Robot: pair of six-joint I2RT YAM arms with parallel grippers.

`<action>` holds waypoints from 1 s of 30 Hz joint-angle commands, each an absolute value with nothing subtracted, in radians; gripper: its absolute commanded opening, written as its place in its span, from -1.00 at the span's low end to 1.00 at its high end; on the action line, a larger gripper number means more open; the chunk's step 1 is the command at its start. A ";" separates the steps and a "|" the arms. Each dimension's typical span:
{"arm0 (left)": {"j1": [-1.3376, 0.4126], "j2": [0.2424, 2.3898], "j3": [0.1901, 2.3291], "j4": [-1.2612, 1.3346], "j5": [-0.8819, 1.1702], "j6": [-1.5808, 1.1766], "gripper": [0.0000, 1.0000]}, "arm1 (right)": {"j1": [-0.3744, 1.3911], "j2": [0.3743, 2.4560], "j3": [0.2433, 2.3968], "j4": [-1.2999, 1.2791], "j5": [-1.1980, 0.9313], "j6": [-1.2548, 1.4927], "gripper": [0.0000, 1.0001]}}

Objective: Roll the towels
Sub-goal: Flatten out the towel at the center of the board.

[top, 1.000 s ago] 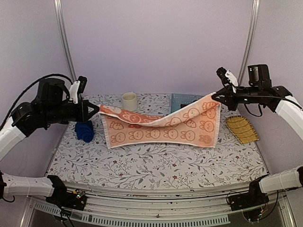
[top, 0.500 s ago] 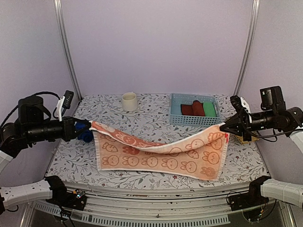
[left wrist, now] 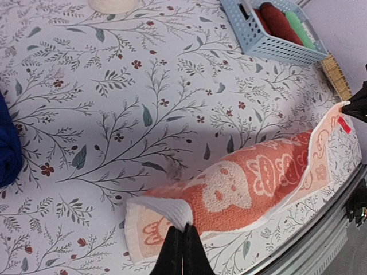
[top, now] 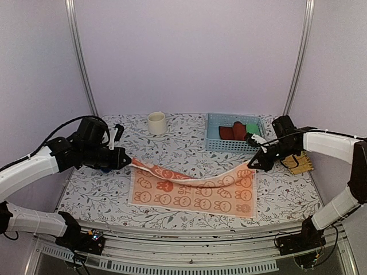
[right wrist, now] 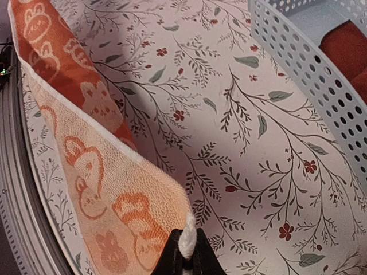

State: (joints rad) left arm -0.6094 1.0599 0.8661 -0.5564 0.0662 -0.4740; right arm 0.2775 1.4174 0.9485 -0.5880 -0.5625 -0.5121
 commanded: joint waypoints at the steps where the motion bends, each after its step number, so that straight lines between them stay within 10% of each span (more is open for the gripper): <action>1: -0.532 1.140 0.797 -0.342 0.061 -0.457 -1.00 | 0.270 1.562 0.966 -0.472 -0.428 -0.445 -0.80; 9: -0.418 1.479 0.961 -0.220 0.122 -0.434 -1.00 | 0.269 1.722 1.150 -0.424 -0.306 -0.380 -0.37; 14: -0.418 1.445 1.002 -0.269 0.027 -0.444 0.06 | 0.267 1.638 1.123 -0.429 -0.283 -0.367 -0.08; 18: -0.427 1.347 0.939 -0.316 0.021 -0.457 0.32 | 0.277 1.490 1.005 -0.454 -0.384 -0.447 -0.06; 22: -0.448 1.292 0.831 -0.372 0.104 -0.499 0.15 | 0.344 1.378 0.920 -0.529 -0.458 -0.572 -0.11; 30: -0.566 1.292 0.709 -0.434 0.211 -0.585 -1.00 | 0.537 1.406 0.839 -0.599 -0.501 -0.690 -0.24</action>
